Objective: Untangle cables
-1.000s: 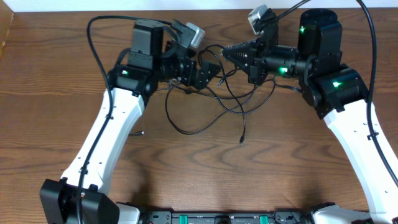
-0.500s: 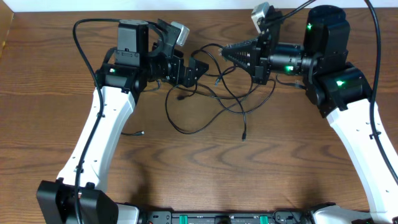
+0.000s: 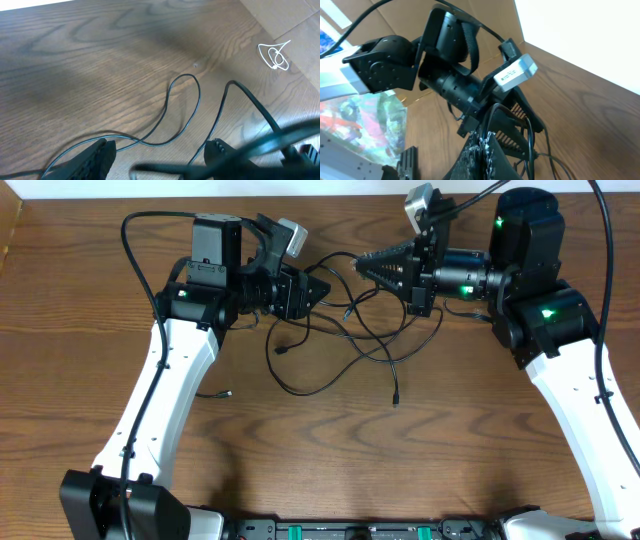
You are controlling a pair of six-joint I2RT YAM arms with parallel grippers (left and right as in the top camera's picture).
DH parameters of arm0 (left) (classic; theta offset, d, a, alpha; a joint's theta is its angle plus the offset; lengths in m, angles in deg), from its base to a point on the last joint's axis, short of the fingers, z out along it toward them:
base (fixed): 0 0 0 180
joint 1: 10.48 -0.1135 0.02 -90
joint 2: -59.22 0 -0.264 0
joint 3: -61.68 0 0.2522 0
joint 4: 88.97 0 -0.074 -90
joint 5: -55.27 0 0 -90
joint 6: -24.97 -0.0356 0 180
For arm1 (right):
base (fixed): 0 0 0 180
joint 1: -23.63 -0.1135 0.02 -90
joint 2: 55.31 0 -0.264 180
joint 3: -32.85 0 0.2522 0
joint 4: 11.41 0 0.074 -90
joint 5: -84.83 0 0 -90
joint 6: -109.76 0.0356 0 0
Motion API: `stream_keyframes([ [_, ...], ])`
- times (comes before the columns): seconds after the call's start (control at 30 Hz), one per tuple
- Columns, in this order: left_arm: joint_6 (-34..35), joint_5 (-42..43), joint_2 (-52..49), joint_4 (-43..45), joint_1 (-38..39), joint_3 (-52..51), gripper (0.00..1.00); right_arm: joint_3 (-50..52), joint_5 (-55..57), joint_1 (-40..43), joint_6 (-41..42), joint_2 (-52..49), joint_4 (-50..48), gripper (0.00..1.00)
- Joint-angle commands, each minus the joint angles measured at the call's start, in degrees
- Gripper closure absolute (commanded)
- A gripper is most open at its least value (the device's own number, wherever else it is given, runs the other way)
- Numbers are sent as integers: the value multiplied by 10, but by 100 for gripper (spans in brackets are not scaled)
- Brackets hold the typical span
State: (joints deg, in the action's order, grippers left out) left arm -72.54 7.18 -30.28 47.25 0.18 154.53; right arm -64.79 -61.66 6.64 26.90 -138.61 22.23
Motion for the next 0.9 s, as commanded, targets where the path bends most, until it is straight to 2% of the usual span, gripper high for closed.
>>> stream_keyframes([
  [0.0,0,7,-4,-5,0,-1,37,-5,25,5,-3,3,3,99],
  [0.43,1,7,-4,-8,0,-1,38,-5,54,5,-5,3,26,99],
  [0.53,1,7,-4,-9,0,-1,44,-5,56,5,-6,3,26,99],
  [0.73,1,8,-4,-9,0,-1,67,-5,56,5,-6,3,27,99],
  [0.87,1,7,-4,-9,0,-1,69,-5,56,5,-6,3,27,99],
])
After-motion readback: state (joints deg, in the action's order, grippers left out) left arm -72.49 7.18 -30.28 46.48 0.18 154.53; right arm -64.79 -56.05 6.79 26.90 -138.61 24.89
